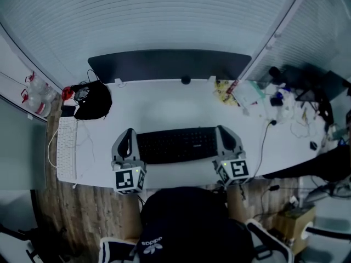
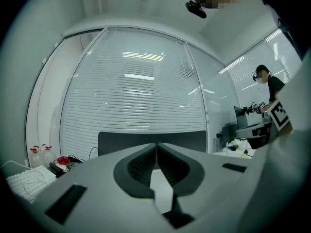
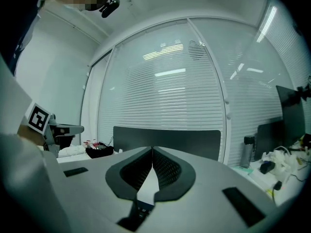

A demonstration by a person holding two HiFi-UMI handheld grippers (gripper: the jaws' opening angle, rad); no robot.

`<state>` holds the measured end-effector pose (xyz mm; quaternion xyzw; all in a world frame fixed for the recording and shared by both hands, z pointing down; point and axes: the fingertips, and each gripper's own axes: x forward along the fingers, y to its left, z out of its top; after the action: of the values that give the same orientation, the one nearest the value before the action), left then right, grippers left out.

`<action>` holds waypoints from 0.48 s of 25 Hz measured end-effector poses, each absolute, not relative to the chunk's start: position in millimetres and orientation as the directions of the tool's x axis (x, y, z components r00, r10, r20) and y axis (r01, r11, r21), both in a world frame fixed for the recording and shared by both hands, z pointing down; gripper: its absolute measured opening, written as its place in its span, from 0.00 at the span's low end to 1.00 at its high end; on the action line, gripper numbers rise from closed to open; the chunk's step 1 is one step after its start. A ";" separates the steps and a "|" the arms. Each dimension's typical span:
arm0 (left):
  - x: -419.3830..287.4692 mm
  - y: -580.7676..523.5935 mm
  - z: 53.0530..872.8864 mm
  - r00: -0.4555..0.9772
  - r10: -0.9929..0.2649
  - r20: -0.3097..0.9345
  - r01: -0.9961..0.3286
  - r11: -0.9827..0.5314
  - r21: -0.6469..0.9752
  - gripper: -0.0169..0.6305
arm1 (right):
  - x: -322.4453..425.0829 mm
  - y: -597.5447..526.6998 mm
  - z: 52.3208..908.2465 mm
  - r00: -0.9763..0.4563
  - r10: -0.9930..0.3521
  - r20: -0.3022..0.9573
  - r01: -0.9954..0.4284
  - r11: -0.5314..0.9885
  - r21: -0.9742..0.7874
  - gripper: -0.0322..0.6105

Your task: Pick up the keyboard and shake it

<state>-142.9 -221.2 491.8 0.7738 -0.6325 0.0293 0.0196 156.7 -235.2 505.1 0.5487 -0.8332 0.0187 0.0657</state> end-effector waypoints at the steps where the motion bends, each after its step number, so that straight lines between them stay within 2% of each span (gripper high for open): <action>1: -144.9 -221.0 494.8 0.196 -0.977 0.079 -0.980 -0.197 -0.004 0.03 | 158.2 -236.3 506.2 -0.387 -0.913 0.127 -0.919 0.394 0.033 0.06; 3: -148.5 -220.7 502.1 0.201 -0.974 0.101 -0.979 -0.202 0.003 0.04 | 160.7 -238.3 511.8 -0.382 -0.913 0.141 -0.923 0.386 0.002 0.06; 5: -152.0 -219.6 512.3 0.214 -0.966 0.143 -0.977 -0.214 0.014 0.12 | 164.1 -239.8 524.5 -0.380 -0.907 0.182 -0.924 0.382 -0.030 0.09; 6: -154.1 -218.8 518.9 0.219 -0.961 0.169 -0.976 -0.219 0.023 0.16 | 166.0 -240.1 533.8 -0.383 -0.900 0.209 -0.923 0.382 -0.046 0.19; 7: -156.3 -217.6 526.1 0.223 -0.955 0.197 -0.975 -0.222 0.030 0.19 | 168.3 -240.1 543.9 -0.384 -0.892 0.239 -0.923 0.381 -0.060 0.24; 12: -165.2 -211.6 572.5 0.238 -0.914 0.329 -0.971 -0.221 0.090 0.29 | 181.1 -240.8 588.5 -0.360 -0.861 0.358 -0.929 0.365 -0.058 0.26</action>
<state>-165.2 -211.6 572.5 0.7745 -0.6084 0.1034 0.1390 181.1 -240.8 588.5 0.5493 -0.8150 0.1264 0.1346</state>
